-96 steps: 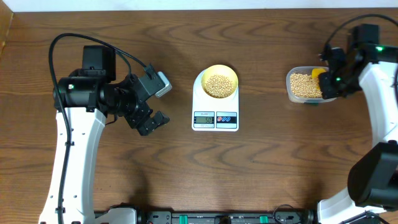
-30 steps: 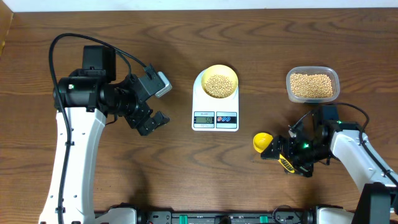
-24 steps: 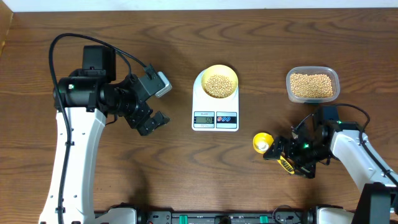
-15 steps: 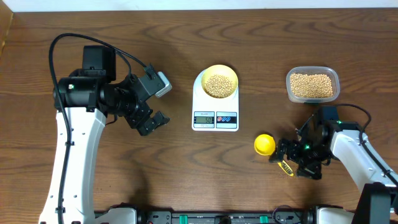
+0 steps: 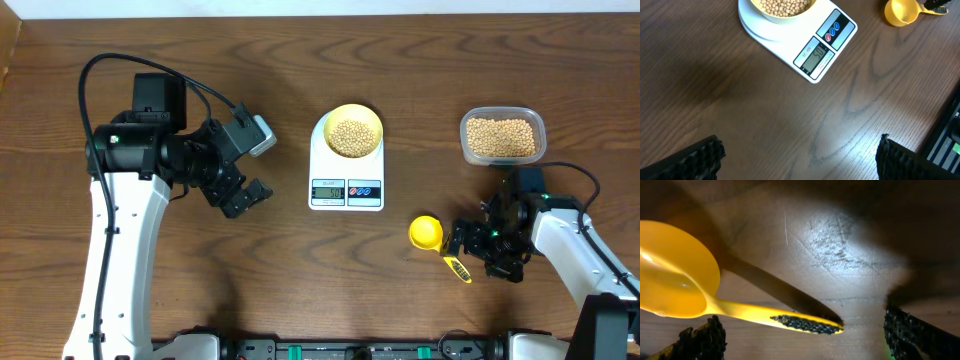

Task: Scoop item into bowl and weigh 50g on scale

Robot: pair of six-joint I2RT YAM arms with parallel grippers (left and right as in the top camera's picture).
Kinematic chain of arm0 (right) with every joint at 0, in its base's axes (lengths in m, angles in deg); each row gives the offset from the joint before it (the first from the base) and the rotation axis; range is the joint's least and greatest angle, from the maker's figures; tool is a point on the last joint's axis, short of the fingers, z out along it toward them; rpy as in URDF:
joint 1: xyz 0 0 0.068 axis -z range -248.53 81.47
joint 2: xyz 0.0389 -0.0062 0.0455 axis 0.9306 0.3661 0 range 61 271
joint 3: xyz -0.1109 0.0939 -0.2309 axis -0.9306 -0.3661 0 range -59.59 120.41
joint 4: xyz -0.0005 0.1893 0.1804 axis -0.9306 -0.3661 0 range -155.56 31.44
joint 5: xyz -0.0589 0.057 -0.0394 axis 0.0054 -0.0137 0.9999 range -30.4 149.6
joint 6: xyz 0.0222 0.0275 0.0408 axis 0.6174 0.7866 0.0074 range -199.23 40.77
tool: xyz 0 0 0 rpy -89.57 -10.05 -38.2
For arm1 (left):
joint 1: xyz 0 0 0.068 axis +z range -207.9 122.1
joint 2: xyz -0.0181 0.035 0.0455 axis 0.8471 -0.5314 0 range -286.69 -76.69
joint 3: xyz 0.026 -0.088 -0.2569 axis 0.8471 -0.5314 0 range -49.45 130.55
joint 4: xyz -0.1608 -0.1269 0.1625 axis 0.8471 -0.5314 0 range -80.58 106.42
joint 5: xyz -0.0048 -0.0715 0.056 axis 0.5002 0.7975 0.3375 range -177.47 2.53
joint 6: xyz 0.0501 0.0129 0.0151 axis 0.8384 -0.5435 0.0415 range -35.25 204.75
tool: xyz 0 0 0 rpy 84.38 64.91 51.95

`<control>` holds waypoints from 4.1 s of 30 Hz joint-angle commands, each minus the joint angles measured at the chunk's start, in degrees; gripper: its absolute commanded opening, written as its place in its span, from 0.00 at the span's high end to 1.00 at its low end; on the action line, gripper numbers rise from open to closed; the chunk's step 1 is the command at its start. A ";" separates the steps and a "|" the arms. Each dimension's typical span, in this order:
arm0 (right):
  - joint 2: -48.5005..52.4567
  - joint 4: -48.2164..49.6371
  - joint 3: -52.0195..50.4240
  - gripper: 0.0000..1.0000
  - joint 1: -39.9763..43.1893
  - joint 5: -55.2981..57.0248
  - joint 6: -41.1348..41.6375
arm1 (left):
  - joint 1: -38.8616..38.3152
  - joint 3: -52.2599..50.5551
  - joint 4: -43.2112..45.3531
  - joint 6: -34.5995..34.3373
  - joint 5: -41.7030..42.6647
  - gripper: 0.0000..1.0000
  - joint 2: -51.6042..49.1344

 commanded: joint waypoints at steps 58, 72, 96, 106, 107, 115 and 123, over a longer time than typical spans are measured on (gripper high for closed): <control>-0.11 14.08 -0.11 0.01 0.35 6.67 -17.35 | -0.17 -0.35 -0.28 -0.72 0.09 0.01 -0.04; -0.11 25.44 -0.11 0.01 0.33 6.08 -18.69 | -0.17 -0.35 -0.28 -0.72 0.09 0.01 -0.04; -23.67 19.52 -0.11 0.01 0.35 8.22 -22.86 | -0.17 -0.35 -0.28 -0.72 0.09 0.01 -0.04; -41.31 11.65 -0.11 0.01 0.35 8.20 -22.84 | -0.17 -0.35 -0.28 -0.72 0.09 0.01 -0.04; -42.53 10.67 -0.11 0.01 0.35 8.20 -22.84 | -0.17 -0.35 -0.28 -0.72 0.09 0.01 -0.04; -45.38 8.74 -0.11 0.01 0.35 7.74 -22.82 | -0.17 -0.35 -0.31 -0.72 0.09 0.01 -0.04; -45.40 10.08 -0.11 0.01 0.33 7.72 -22.82 | -0.17 -0.35 -0.28 -0.72 0.09 0.01 -0.04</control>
